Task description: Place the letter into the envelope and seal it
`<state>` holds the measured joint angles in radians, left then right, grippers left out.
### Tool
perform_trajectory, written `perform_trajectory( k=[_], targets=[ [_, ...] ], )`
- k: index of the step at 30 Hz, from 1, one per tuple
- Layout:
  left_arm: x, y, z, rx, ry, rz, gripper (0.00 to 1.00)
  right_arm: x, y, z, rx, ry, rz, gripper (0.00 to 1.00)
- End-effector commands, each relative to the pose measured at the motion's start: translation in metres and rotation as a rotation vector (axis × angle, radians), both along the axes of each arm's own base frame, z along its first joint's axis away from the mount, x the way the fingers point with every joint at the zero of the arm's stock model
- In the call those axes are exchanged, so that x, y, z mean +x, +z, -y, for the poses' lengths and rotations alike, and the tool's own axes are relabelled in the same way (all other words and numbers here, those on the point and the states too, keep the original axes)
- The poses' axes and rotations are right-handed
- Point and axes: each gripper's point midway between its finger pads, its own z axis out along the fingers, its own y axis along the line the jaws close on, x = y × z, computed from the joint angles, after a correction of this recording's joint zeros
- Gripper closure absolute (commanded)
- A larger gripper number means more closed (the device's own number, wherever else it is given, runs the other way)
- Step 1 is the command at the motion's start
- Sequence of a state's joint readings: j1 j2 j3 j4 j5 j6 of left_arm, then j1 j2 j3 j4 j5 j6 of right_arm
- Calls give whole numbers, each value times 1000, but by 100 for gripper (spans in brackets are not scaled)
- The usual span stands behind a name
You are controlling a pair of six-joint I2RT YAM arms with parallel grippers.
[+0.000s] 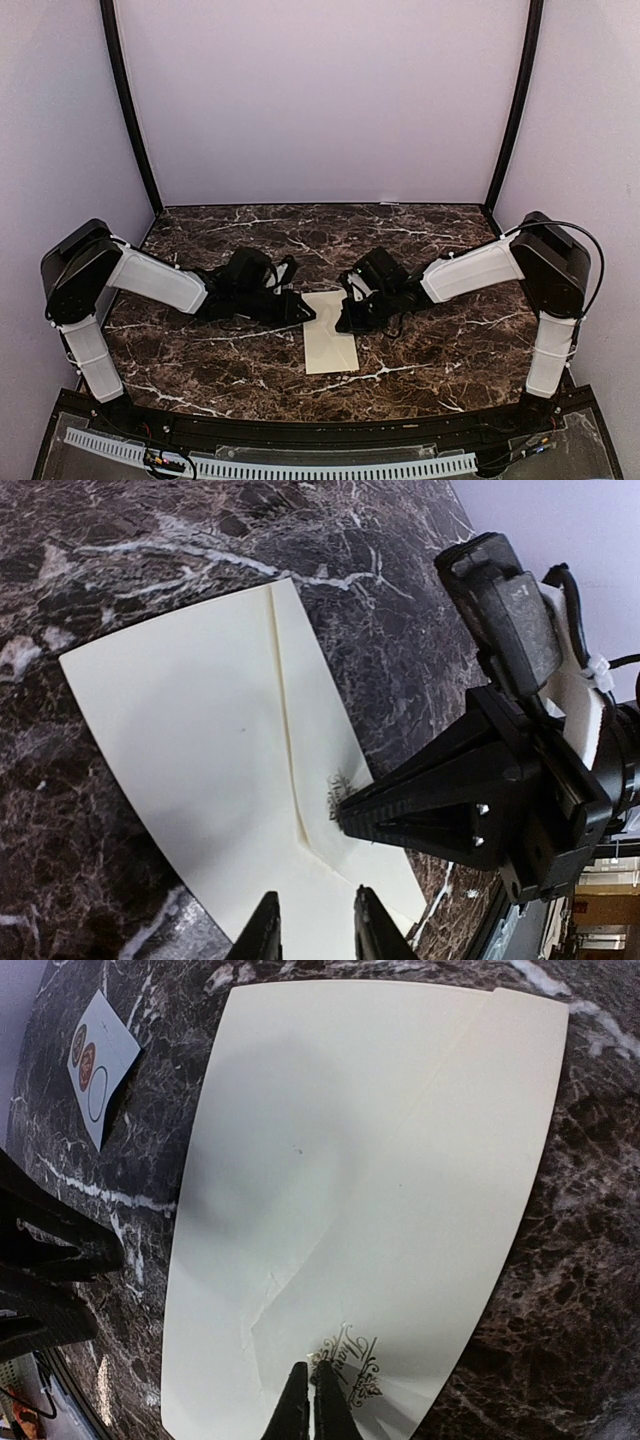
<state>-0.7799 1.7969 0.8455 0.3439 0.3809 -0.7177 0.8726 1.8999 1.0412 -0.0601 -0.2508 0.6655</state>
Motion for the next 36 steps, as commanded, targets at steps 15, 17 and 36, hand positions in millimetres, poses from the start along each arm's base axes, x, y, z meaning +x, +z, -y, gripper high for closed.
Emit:
perform_trajectory(
  k=[15,17,36],
  targets=[
    [-12,2,55,-115,-105,-15,84,-11,-20,11,-65,-2,-36,98],
    [-13,-9,54,-100,-102,-28,84,-11,-19,11,-64,-5,-34,98],
    [11,60,30,-43,-13,219,68,-3,71,8,82,10,96,66]
  ],
)
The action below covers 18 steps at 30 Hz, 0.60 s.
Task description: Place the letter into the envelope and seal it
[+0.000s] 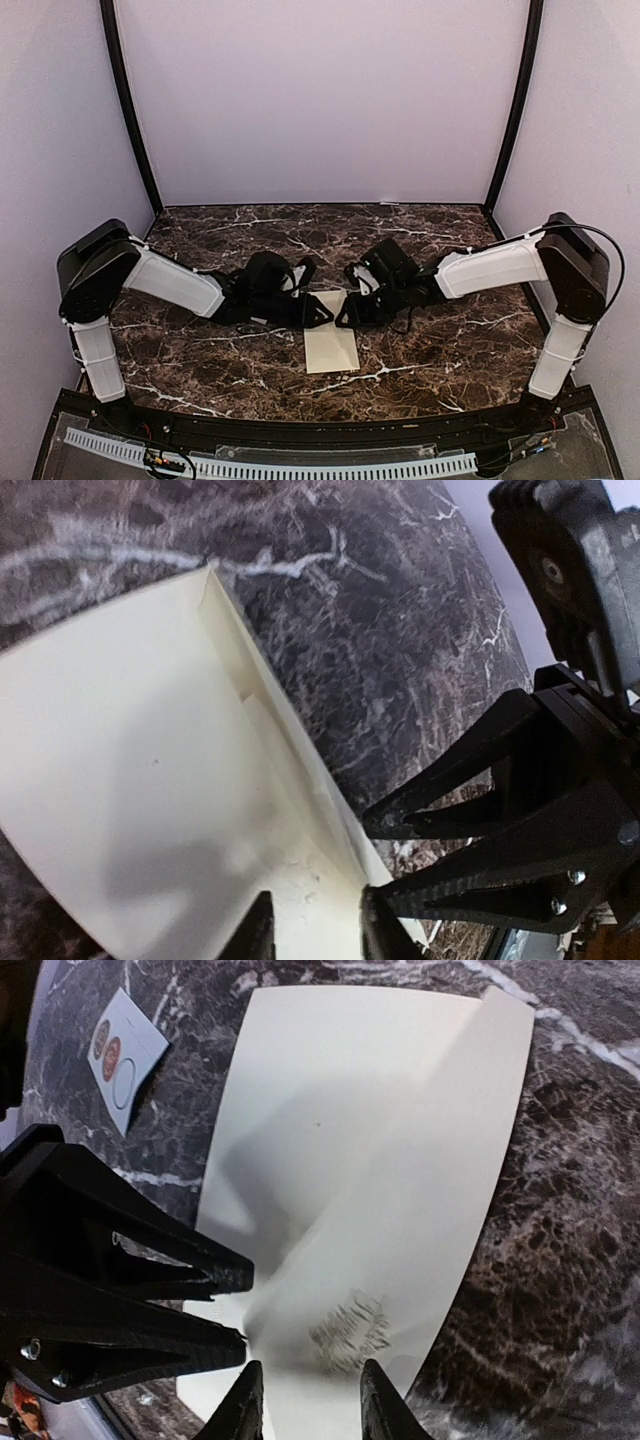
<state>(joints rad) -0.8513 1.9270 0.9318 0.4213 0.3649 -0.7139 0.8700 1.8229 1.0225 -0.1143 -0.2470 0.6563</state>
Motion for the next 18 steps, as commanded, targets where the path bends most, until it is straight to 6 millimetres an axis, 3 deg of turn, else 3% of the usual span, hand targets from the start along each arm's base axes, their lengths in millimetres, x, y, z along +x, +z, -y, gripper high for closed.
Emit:
perform_trajectory(
  k=[1,3,7,13,18],
  targets=[
    [13,88,-17,-36,57,208,65,5,61,3,87,-3,104,64],
    [18,105,-33,-14,86,249,58,10,75,10,95,-22,137,61],
    [27,108,-74,57,146,253,49,14,82,14,90,-28,170,59],
    [45,78,-144,171,264,183,39,11,79,-11,99,42,176,53],
    [52,58,-179,194,327,127,31,14,80,-43,103,107,205,45]
  ],
)
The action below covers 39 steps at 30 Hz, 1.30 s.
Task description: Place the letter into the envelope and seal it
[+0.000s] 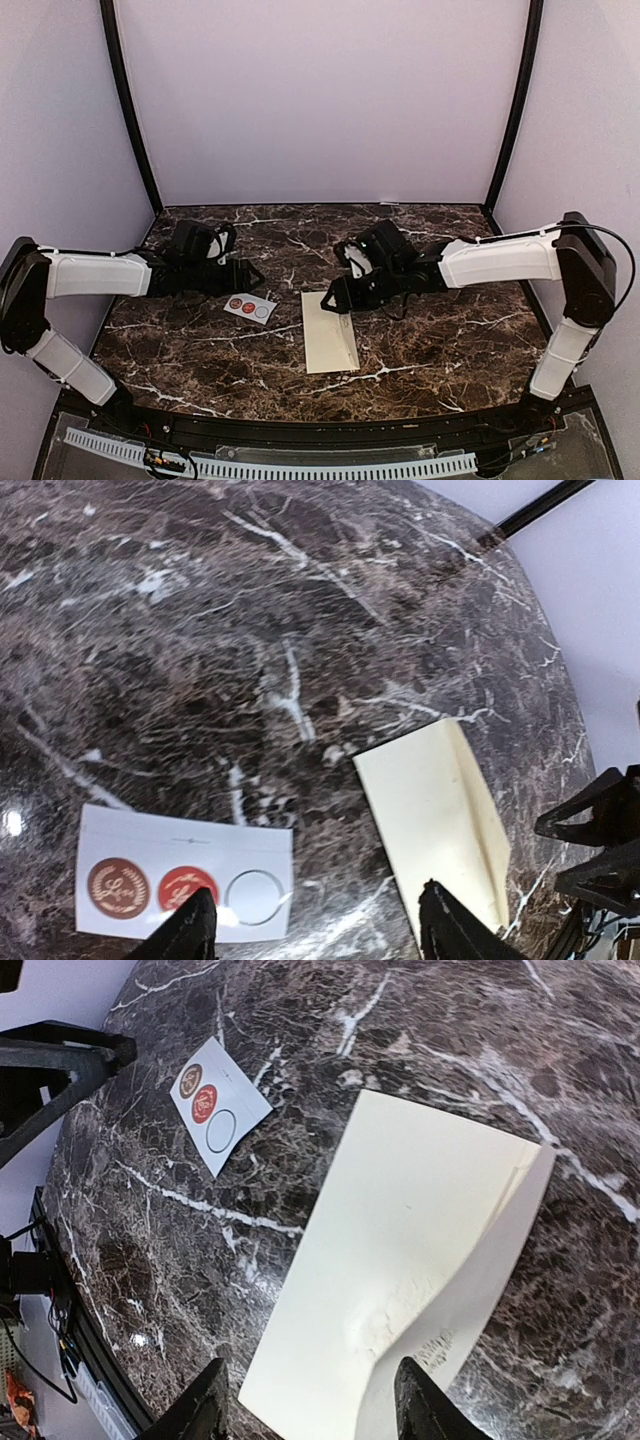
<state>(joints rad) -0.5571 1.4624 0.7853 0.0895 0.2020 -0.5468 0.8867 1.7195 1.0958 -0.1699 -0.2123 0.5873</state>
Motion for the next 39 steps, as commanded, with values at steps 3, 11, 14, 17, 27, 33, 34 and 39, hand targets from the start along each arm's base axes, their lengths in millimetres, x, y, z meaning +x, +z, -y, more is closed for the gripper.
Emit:
perform_trajectory(
  k=[3,11,14,17,27,33,34,39],
  targets=[
    [2,-28,-41,32,52,-85,29,9,19,-47,69,84,65,41],
    [16,-56,-68,99,111,-124,26,24,0,-84,96,107,29,36],
    [17,-68,-72,122,113,-146,25,26,-10,-94,100,116,4,35],
    [18,-79,-71,124,100,-163,25,28,-21,-101,102,123,-21,34],
    [15,-97,-64,96,52,-216,41,38,-47,-121,109,113,-74,34],
    [-4,-107,-59,46,23,-266,47,44,-62,-127,100,79,-100,36],
    [-7,-108,-59,40,21,-270,47,44,-64,-129,101,81,-107,36],
    [-17,-112,-58,19,18,-293,48,42,-76,-133,99,84,-138,36]
  ],
)
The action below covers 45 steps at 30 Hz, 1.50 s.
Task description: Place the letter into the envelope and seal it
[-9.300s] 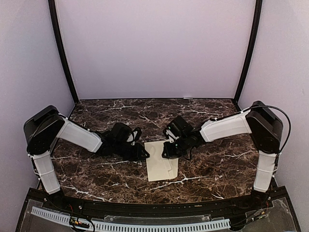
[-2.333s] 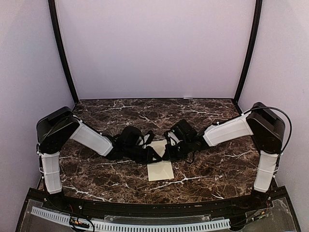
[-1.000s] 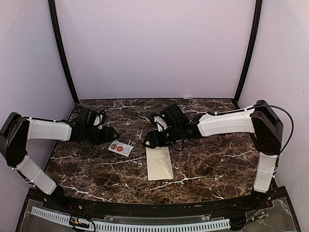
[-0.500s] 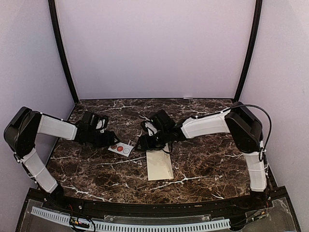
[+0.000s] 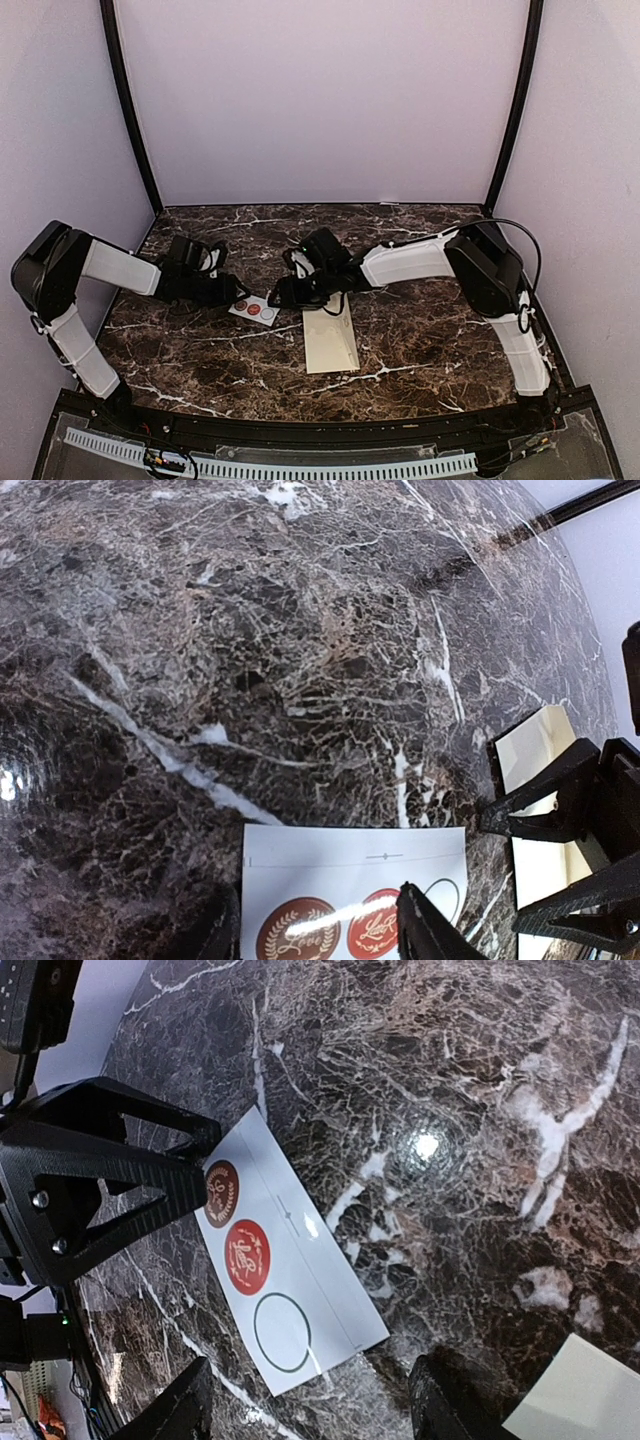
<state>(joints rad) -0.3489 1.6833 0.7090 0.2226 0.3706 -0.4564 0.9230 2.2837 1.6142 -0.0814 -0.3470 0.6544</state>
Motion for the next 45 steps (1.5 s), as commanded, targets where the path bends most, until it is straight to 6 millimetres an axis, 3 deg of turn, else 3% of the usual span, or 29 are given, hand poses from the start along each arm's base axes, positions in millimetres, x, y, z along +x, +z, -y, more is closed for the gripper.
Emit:
perform_trajectory(
  k=[1,11,33,45],
  targets=[
    [-35,-25,-5,0,-8,-139,48,-6,-17,-7,-8,7,-43,37],
    [-39,-24,-3,-10,-13,-143,48,-18,-20,-18,30,46,-87,39],
    [-49,-11,15,-104,-60,-136,49,-22,-20,-33,99,80,-111,44],
    [-51,-8,16,-116,-54,-131,48,-22,-10,-34,150,58,-120,77]
  ],
)
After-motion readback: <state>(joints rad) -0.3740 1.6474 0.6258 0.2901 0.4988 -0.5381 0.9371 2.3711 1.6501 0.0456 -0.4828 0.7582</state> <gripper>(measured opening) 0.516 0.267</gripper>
